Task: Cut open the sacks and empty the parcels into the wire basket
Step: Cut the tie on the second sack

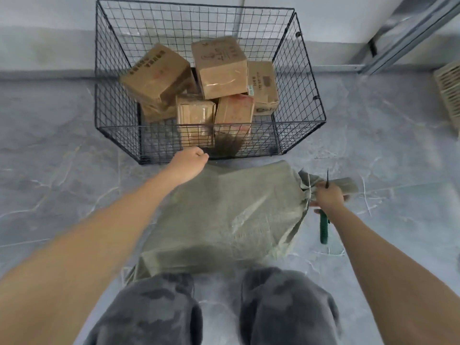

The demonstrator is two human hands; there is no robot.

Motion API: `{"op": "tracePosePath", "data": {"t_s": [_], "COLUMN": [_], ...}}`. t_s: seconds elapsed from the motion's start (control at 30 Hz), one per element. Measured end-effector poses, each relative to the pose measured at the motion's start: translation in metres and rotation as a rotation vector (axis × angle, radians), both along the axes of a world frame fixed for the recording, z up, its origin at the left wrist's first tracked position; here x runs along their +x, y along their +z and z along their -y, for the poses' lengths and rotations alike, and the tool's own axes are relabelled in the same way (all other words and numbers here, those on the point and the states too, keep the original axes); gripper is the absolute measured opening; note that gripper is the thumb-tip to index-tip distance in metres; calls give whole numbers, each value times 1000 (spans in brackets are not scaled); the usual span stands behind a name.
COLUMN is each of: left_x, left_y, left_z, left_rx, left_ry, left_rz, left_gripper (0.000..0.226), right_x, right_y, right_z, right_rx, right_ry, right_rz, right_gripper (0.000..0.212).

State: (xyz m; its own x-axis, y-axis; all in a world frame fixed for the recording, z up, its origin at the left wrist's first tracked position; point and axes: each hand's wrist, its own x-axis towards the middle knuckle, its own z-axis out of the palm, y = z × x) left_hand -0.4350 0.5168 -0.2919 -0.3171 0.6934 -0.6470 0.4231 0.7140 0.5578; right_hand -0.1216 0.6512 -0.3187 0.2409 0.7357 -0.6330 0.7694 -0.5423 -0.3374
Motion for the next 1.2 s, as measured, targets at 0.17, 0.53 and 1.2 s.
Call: {"op": "tracePosePath", "data": {"t_s": [0.17, 0.53, 1.2], "left_x": [14, 38, 119], "left_y": [-52, -73, 11], "left_z": [-29, -36, -70], "left_rx": [95, 72, 361], "left_ry": [-70, -103, -312], "left_rz": [-26, -39, -155], "left_gripper": [24, 44, 32], "right_x": [13, 49, -18], "right_y": [-61, -92, -9], "right_z": [-10, 4, 13], "right_rx": [153, 116, 422], "right_ry": [-46, -332, -153], "right_rz": [169, -75, -574], "right_gripper": [40, 73, 18]}}
